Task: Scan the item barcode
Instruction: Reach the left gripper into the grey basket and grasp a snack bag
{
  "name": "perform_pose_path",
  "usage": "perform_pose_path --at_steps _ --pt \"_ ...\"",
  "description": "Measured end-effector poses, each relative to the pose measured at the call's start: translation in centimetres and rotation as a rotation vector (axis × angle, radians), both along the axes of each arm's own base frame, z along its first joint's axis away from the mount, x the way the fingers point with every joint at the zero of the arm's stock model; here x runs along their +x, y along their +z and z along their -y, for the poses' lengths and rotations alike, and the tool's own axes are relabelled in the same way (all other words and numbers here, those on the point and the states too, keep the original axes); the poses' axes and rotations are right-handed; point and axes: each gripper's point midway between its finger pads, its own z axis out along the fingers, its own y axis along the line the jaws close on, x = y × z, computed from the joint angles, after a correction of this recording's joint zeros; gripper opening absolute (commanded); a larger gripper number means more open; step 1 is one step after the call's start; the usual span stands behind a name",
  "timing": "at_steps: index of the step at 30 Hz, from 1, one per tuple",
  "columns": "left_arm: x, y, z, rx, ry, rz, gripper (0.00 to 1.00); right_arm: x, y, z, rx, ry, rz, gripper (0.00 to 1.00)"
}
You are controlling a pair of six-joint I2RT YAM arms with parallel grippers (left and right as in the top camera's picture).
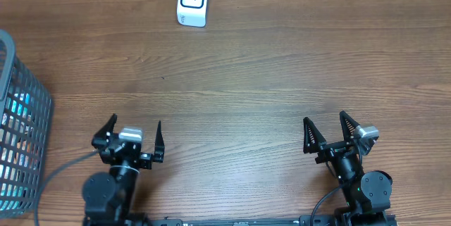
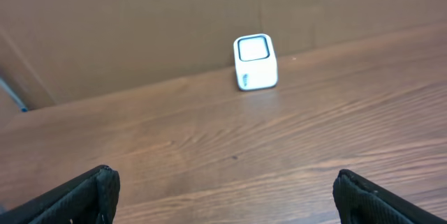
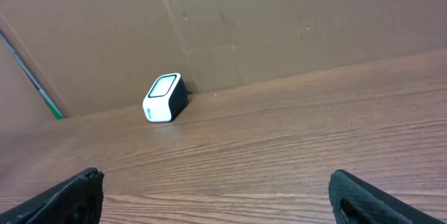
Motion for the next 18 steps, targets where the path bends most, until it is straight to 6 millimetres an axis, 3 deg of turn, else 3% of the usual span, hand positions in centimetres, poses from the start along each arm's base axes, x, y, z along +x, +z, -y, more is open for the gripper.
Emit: perform_pose_path --at_steps 6,12,16,18 --pt "0.9 4.5 1.3 -0.014 -0.076 -0.13 1.0 0.0 0.0 0.0 0.0 0.0 0.0 1.0" --pt "2.5 7.9 2.7 -0.05 -0.145 -0.384 1.0 0.0 0.0 0.0 0.0 0.0 0.0 1.0" --pt "3.9 10.6 3.2 -0.068 -0.163 -0.532 1.0 0.0 0.0 0.0 -0.001 0.0 0.001 1.0" --pt "5.7 12.7 3.4 -0.075 -0.17 -0.555 1.0 0.0 0.0 0.0 -0.001 0.0 0.001 1.0"
